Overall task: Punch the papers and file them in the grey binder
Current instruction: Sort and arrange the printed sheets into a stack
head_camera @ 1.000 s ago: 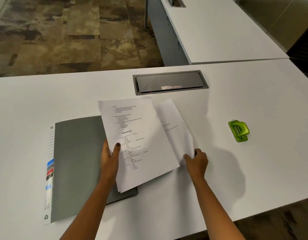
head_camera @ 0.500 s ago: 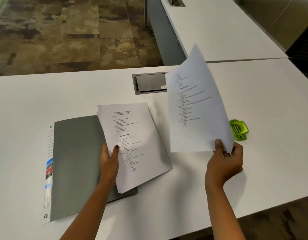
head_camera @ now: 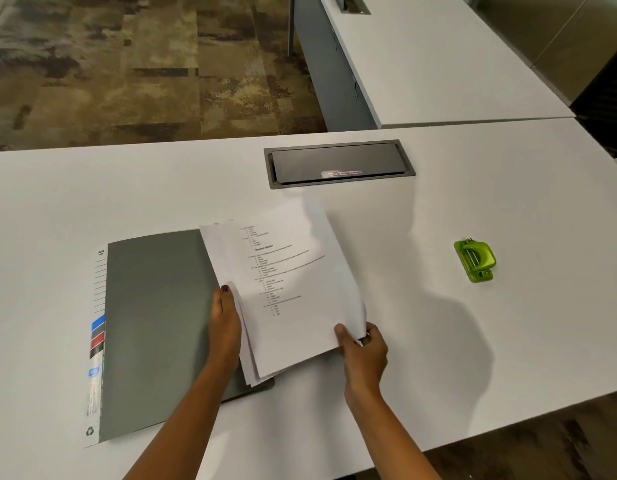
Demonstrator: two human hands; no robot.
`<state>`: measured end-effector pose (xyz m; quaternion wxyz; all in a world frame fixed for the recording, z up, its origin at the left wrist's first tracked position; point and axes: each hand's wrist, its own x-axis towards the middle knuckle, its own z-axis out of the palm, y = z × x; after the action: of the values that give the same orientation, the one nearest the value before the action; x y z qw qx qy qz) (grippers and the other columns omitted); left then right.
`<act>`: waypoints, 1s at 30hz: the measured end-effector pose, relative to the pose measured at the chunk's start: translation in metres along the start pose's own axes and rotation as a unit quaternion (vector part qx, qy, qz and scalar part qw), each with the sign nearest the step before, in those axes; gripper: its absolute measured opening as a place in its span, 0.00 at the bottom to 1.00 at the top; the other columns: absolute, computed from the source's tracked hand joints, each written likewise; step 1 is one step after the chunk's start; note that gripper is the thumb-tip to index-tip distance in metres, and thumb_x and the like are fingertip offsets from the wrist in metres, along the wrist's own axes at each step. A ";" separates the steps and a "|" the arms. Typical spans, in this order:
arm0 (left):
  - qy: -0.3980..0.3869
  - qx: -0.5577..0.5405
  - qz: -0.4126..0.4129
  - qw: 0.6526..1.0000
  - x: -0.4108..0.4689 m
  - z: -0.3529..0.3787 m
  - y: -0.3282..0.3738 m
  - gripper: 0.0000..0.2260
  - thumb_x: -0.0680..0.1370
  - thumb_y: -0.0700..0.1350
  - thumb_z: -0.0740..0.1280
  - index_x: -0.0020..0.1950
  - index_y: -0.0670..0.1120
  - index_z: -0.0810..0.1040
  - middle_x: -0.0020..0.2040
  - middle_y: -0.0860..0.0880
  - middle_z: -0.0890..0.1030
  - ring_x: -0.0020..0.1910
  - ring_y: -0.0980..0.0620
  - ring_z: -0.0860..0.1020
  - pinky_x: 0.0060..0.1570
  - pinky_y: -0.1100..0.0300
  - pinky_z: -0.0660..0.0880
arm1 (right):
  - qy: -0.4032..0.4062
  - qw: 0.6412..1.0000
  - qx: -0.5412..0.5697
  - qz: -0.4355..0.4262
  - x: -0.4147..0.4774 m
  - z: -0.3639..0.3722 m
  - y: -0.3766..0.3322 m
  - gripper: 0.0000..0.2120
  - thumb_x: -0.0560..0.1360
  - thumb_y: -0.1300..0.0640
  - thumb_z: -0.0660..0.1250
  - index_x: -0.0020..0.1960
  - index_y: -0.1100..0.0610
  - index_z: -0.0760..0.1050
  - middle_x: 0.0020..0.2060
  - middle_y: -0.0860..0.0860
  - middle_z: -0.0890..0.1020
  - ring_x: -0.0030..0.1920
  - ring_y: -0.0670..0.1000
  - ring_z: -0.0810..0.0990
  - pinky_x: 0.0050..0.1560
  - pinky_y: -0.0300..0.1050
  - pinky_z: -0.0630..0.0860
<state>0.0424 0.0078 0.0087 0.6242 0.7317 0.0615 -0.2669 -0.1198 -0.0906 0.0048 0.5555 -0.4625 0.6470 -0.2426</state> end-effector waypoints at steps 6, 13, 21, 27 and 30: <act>-0.021 0.020 0.035 0.999 0.004 -0.004 -0.008 0.13 0.79 0.46 0.63 0.64 0.52 0.70 0.59 0.51 0.77 0.58 0.48 0.77 0.58 0.49 0.75 | -0.038 0.999 -0.011 0.024 -0.009 0.006 0.006 0.20 0.68 0.58 0.75 0.56 0.55 0.73 0.43 0.52 0.83 0.45 0.53 0.82 0.51 0.52 0.81; -0.014 -0.026 0.049 0.998 0.000 0.004 -0.001 0.13 0.80 0.44 0.63 0.64 0.52 0.70 0.61 0.52 0.77 0.59 0.50 0.77 0.60 0.50 0.74 | 0.006 0.983 0.088 0.161 -0.017 0.006 0.003 0.22 0.68 0.55 0.76 0.51 0.55 0.64 0.39 0.50 0.75 0.41 0.52 0.78 0.46 0.43 0.72; -0.030 -0.142 0.021 0.989 -0.010 0.026 0.015 0.13 0.80 0.40 0.63 0.63 0.50 0.70 0.56 0.53 0.79 0.54 0.52 0.79 0.56 0.54 0.75 | -0.177 0.870 0.366 0.280 -0.018 0.008 -0.033 0.14 0.73 0.61 0.69 0.59 0.60 0.75 0.54 0.60 0.82 0.54 0.60 0.81 0.52 0.55 0.79; -0.112 -0.240 -0.066 0.962 -0.009 0.020 0.017 0.17 0.76 0.38 0.66 0.65 0.42 0.71 0.62 0.44 0.79 0.57 0.45 0.79 0.59 0.46 0.75 | -0.061 0.956 0.270 0.097 -0.001 0.003 -0.055 0.16 0.71 0.70 0.68 0.58 0.62 0.76 0.51 0.57 0.83 0.48 0.55 0.82 0.45 0.46 0.79; -0.138 -0.309 -0.102 0.936 0.002 0.003 0.025 0.14 0.75 0.48 0.65 0.59 0.45 0.76 0.61 0.44 0.79 0.54 0.48 0.80 0.51 0.52 0.79 | -0.055 0.975 0.213 0.008 0.013 -0.010 -0.069 0.16 0.70 0.70 0.68 0.57 0.60 0.78 0.49 0.54 0.84 0.48 0.53 0.83 0.46 0.44 0.79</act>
<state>0.0535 -0.0004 0.0297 0.7912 0.4487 0.1288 -0.3951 -0.1058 -0.1352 0.0585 0.6780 -0.3415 0.5523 -0.3445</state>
